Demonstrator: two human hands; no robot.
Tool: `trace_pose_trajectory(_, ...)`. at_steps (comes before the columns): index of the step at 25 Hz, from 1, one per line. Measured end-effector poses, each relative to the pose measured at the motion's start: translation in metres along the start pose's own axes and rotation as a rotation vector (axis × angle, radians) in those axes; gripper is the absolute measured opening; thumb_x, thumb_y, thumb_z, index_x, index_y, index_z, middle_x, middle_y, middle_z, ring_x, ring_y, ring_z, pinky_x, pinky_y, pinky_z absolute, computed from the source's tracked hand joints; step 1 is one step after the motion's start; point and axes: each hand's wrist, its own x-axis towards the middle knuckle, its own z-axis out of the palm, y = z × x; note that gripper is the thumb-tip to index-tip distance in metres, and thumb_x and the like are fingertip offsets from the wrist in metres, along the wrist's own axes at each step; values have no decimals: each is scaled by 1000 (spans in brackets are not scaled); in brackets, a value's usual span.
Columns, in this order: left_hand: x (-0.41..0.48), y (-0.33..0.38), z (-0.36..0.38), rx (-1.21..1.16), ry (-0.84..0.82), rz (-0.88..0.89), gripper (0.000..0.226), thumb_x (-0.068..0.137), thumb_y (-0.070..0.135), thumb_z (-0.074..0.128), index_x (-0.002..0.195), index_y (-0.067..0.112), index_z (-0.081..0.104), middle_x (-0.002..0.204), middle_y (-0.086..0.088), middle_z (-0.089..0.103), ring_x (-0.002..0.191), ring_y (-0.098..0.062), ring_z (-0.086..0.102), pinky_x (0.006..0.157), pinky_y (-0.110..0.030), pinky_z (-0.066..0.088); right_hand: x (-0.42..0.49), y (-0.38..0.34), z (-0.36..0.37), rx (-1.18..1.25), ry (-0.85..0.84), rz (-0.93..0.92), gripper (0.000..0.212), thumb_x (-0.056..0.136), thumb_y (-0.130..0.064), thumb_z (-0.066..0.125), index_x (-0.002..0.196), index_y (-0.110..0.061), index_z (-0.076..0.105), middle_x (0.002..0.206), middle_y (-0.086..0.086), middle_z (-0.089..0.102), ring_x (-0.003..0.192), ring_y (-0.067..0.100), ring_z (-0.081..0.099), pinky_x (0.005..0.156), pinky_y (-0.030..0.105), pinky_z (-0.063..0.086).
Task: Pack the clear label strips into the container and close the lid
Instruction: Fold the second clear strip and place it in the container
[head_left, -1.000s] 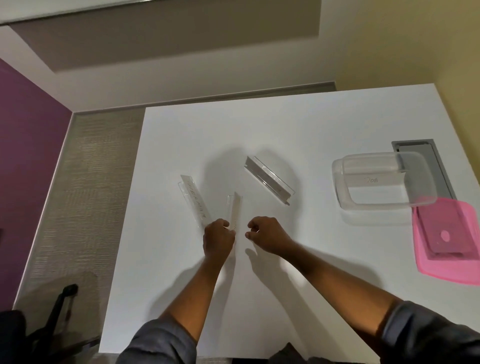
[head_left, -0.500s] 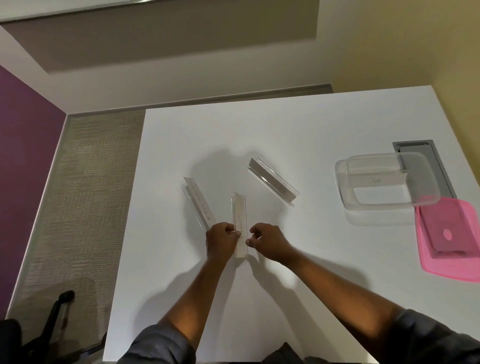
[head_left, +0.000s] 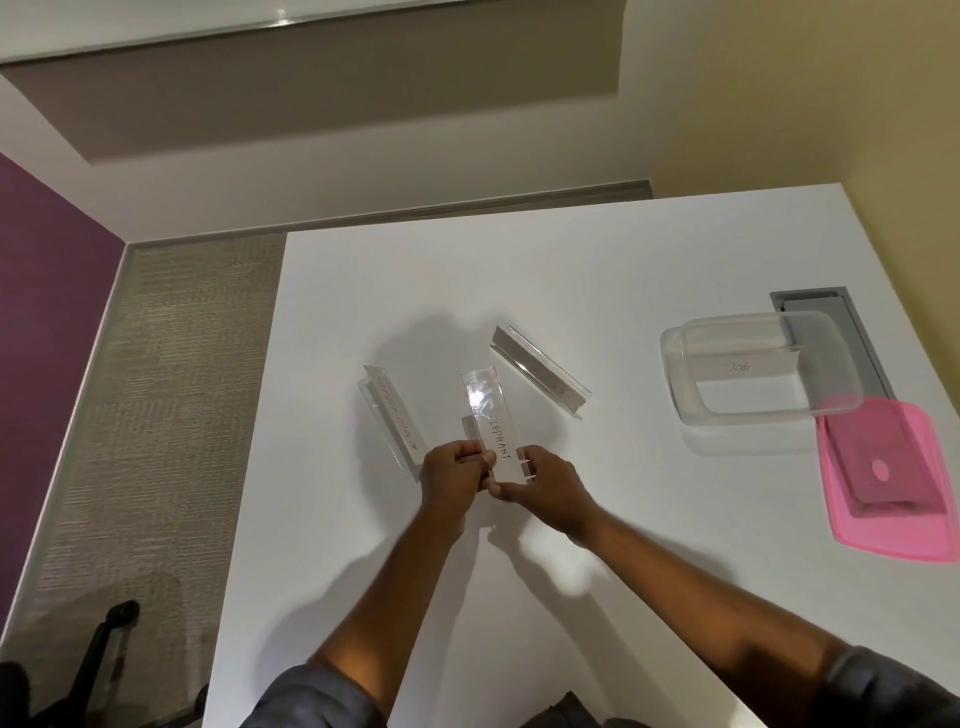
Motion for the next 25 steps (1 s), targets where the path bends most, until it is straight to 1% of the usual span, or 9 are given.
trace_pose_trajectory(3, -5, 3, 9, -78, -29, -24, 26, 98, 9, 76, 123, 0, 76, 116, -13, 79, 94, -37, 81, 90, -46, 68, -3, 0, -8, 32, 40, -6, 59, 77, -39, 91, 127, -22, 63, 116, -10, 71, 106, 12, 69, 88, 25, 61)
trace_pose_trajectory(7, -11, 10, 21, -122, -60, -26, 24, 96, 8, 79, 119, 2, 76, 126, -13, 75, 103, -37, 80, 89, -47, 69, -5, 1, -25, 5, 78, -28, 58, 75, -41, 92, 123, -24, 63, 114, -12, 70, 102, 10, 69, 75, 15, 58)
trace_pose_trajectory(9, -14, 15, 26, -132, -85, 4, 18, 96, 9, 80, 113, 6, 78, 126, -11, 75, 99, -35, 81, 85, -43, 70, -6, 1, -35, -42, 80, -48, 58, 76, -41, 91, 124, -25, 63, 117, -10, 70, 104, 12, 69, 76, 16, 59)
trace_pose_trajectory(12, -14, 31, 30, -147, -79, 33, 18, 99, 16, 77, 114, 7, 77, 115, -10, 80, 87, -30, 84, 78, -34, 70, -7, 2, -58, -134, 66, -73, 64, 75, -39, 90, 130, -23, 62, 123, -6, 70, 107, 16, 69, 85, 23, 61)
trace_pose_trajectory(14, -8, 44, 30, -190, -57, 30, 16, 100, 18, 75, 111, 6, 76, 109, -13, 82, 87, -30, 84, 78, -33, 70, -9, 5, -75, -193, 51, -96, 64, 73, -36, 90, 130, -24, 64, 124, -6, 72, 105, 14, 70, 80, 21, 59)
trace_pose_trajectory(16, -2, 59, 29, -215, -37, 35, 17, 98, 13, 77, 113, 5, 74, 110, -17, 82, 91, -31, 84, 81, -36, 70, -14, 7, -93, -251, 32, -117, 62, 73, -35, 88, 130, -25, 65, 124, -8, 73, 103, 13, 71, 82, 26, 60)
trace_pose_trajectory(18, 3, 71, 27, -236, -68, 60, 31, 94, 3, 80, 123, 4, 70, 109, -21, 80, 95, -34, 82, 84, -38, 70, -19, 11, -113, -301, 11, -134, 62, 72, -34, 86, 130, -26, 66, 123, -9, 73, 102, 14, 71, 83, 26, 61)
trace_pose_trajectory(21, 9, 84, 26, -171, -230, 131, 52, 88, -1, 84, 136, 11, 67, 103, -18, 71, 98, -32, 78, 86, -39, 69, -27, 16, -144, -372, -25, -162, 58, 73, -37, 83, 128, -30, 67, 115, -13, 74, 96, 9, 70, 71, 10, 51)
trace_pose_trajectory(25, 14, 96, 37, 95, -392, 223, 65, 81, 12, 93, 139, 28, 67, 127, -4, 63, 121, -19, 66, 91, -34, 67, -37, 20, -187, -436, -39, -199, 53, 72, -37, 81, 123, -34, 69, 110, -18, 73, 93, 4, 66, 73, 18, 51)
